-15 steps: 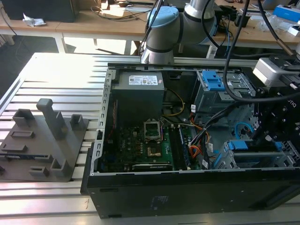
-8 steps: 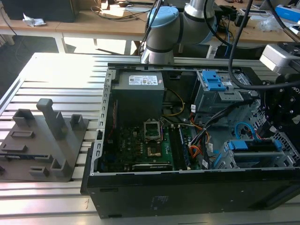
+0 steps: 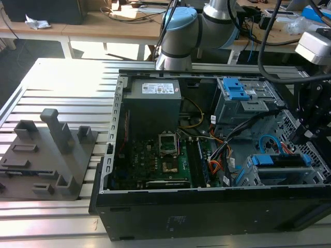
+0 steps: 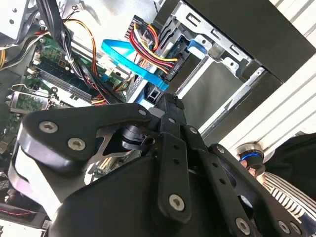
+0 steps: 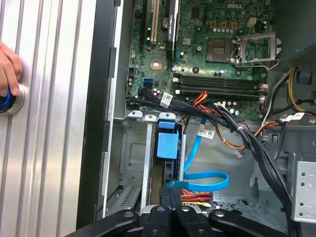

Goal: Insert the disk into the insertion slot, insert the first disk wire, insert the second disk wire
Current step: 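Insert the second disk wire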

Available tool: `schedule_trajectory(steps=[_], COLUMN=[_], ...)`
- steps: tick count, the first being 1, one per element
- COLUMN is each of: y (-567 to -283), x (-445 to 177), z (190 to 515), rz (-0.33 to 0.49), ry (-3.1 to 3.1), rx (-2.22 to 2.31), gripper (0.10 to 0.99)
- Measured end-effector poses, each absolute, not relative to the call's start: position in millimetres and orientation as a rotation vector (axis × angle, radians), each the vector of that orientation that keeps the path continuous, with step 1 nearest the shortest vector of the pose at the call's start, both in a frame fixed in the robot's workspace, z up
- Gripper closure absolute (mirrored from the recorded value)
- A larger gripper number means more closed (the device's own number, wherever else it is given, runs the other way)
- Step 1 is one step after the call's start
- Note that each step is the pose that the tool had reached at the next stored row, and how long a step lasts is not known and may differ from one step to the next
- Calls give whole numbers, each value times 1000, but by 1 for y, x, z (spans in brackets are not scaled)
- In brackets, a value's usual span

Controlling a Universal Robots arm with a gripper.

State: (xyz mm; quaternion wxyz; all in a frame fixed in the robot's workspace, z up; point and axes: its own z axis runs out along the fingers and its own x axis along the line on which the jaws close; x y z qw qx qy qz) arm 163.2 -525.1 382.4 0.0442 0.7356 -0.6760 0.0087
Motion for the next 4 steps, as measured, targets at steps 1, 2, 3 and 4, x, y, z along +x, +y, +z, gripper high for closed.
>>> schedule_trajectory(steps=[1, 2, 3, 4], y=[-525, -525, -525, -525], x=[163, 163, 163, 163], z=[382, 382, 383, 383], rz=[27, 27, 27, 27], ry=[-2066, -2066, -2066, -2066], rx=[2248, 2248, 2248, 2248], gripper=[980, 980, 980, 980])
